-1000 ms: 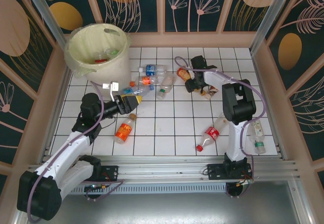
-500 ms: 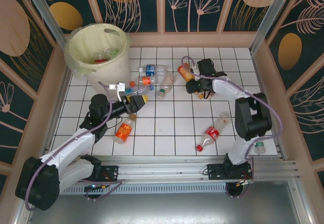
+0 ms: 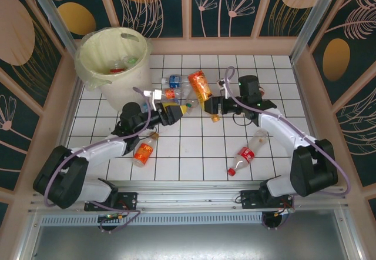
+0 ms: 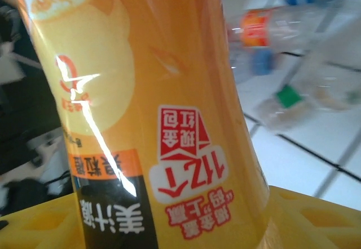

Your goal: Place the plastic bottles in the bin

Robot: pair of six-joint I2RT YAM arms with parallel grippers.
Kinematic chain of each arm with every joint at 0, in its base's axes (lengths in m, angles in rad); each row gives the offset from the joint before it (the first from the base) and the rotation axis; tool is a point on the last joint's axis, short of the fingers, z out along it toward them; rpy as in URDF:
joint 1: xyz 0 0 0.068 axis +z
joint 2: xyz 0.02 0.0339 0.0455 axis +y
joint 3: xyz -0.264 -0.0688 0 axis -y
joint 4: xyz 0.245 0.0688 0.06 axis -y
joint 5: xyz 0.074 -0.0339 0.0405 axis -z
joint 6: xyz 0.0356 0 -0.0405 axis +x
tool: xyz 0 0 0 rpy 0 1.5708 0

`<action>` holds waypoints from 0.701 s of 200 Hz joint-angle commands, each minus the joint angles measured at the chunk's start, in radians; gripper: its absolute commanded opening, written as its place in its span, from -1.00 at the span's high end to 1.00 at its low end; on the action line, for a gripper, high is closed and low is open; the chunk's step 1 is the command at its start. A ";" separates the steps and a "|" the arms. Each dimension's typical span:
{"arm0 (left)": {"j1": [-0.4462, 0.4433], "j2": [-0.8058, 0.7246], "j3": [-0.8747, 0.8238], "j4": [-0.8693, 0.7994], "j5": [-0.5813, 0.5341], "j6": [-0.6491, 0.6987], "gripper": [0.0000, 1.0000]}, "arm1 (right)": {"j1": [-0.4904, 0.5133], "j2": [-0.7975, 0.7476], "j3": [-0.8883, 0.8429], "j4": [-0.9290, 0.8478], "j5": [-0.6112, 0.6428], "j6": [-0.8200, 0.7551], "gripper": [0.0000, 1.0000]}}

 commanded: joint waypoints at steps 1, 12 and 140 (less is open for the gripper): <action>-0.009 0.035 0.062 0.164 0.056 -0.016 -0.97 | 0.034 -0.047 -0.019 0.085 -0.196 0.041 -0.35; -0.012 0.052 0.087 0.166 0.071 -0.017 -0.97 | 0.050 -0.055 -0.024 0.087 -0.218 0.041 -0.35; -0.016 0.048 0.107 0.285 0.096 -0.134 -0.13 | 0.118 -0.033 -0.057 0.121 -0.320 0.043 -0.35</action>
